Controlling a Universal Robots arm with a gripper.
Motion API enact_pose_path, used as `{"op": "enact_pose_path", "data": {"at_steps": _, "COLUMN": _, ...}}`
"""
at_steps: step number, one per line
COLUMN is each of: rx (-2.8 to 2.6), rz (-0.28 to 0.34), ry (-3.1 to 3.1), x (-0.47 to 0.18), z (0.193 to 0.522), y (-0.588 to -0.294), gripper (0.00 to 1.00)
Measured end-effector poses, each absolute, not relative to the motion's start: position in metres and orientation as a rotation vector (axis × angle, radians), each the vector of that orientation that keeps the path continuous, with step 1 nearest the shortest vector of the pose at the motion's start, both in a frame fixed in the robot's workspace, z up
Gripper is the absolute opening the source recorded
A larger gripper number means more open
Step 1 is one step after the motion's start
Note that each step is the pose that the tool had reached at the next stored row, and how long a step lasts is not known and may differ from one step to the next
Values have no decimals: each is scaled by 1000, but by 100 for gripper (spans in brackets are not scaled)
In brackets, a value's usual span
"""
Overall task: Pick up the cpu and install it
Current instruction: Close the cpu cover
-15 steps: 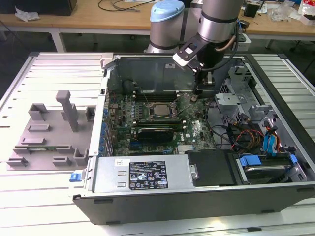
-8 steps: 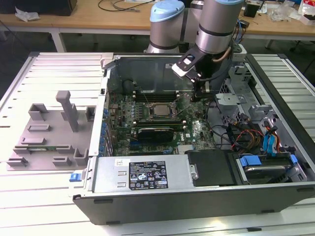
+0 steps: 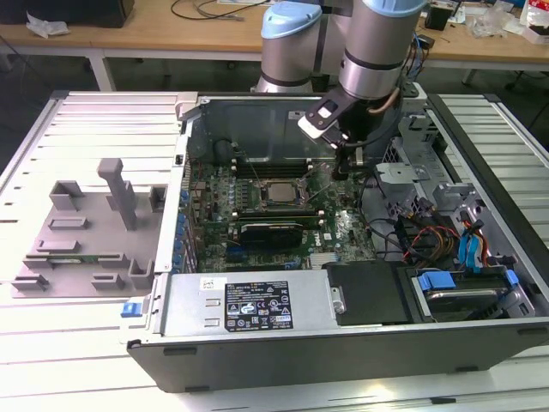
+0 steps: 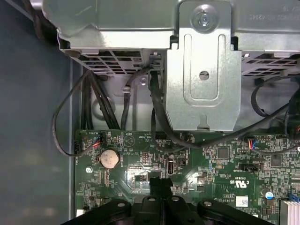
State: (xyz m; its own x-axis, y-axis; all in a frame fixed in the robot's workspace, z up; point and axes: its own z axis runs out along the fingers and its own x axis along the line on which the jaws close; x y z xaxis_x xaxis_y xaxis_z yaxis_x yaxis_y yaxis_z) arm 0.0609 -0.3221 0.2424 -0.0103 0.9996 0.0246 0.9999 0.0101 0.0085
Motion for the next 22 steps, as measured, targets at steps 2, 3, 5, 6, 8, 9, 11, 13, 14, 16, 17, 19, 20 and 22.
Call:
{"op": "enact_pose_path", "data": {"at_steps": 2, "rx": -2202, "rz": -37, "ry": -2225, "x": 59, "z": 242, "y": -322, "gripper": 11}}
{"op": "enact_pose_path", "data": {"at_steps": 3, "rx": -2202, "rz": -37, "ry": -2225, "x": 57, "z": 242, "y": -322, "gripper": 11}}
{"op": "enact_pose_path", "data": {"at_steps": 5, "rx": -2202, "rz": -37, "ry": -2225, "x": 54, "z": 242, "y": -322, "gripper": 11}}
{"op": "enact_pose_path", "data": {"at_steps": 6, "rx": -2202, "rz": -37, "ry": -2225, "x": 53, "z": 242, "y": -322, "gripper": 11}}
{"op": "enact_pose_path", "data": {"at_steps": 8, "rx": -2203, "rz": -38, "ry": -2225, "x": 46, "z": 242, "y": -321, "gripper": 11}}
{"op": "enact_pose_path", "data": {"at_steps": 9, "rx": -2203, "rz": -39, "ry": -2226, "x": 41, "z": 242, "y": -321, "gripper": 11}}
{"op": "enact_pose_path", "data": {"at_steps": 11, "rx": -2204, "rz": -40, "ry": -2226, "x": 36, "z": 242, "y": -320, "gripper": 11}}
{"op": "enact_pose_path", "data": {"at_steps": 13, "rx": -2205, "rz": -42, "ry": -2228, "x": 28, "z": 242, "y": -320, "gripper": 11}}
{"op": "enact_pose_path", "data": {"at_steps": 14, "rx": -2205, "rz": -43, "ry": -2228, "x": 26, "z": 242, "y": -319, "gripper": 11}}
{"op": "enact_pose_path", "data": {"at_steps": 16, "rx": -2208, "rz": -48, "ry": -2230, "x": 13, "z": 242, "y": -319, "gripper": 11}}
{"op": "enact_pose_path", "data": {"at_steps": 17, "rx": -2208, "rz": -50, "ry": -2231, "x": 10, "z": 242, "y": -319, "gripper": 11}}
{"op": "enact_pose_path", "data": {"at_steps": 19, "rx": -2209, "rz": -53, "ry": -2232, "x": 2, "z": 242, "y": -318, "gripper": 11}}
{"op": "enact_pose_path", "data": {"at_steps": 20, "rx": -2210, "rz": -55, "ry": -2233, "x": -4, "z": 242, "y": -318, "gripper": 11}}
{"op": "enact_pose_path", "data": {"at_steps": 22, "rx": -2213, "rz": -60, "ry": -2235, "x": -17, "z": 242, "y": -317, "gripper": 11}}
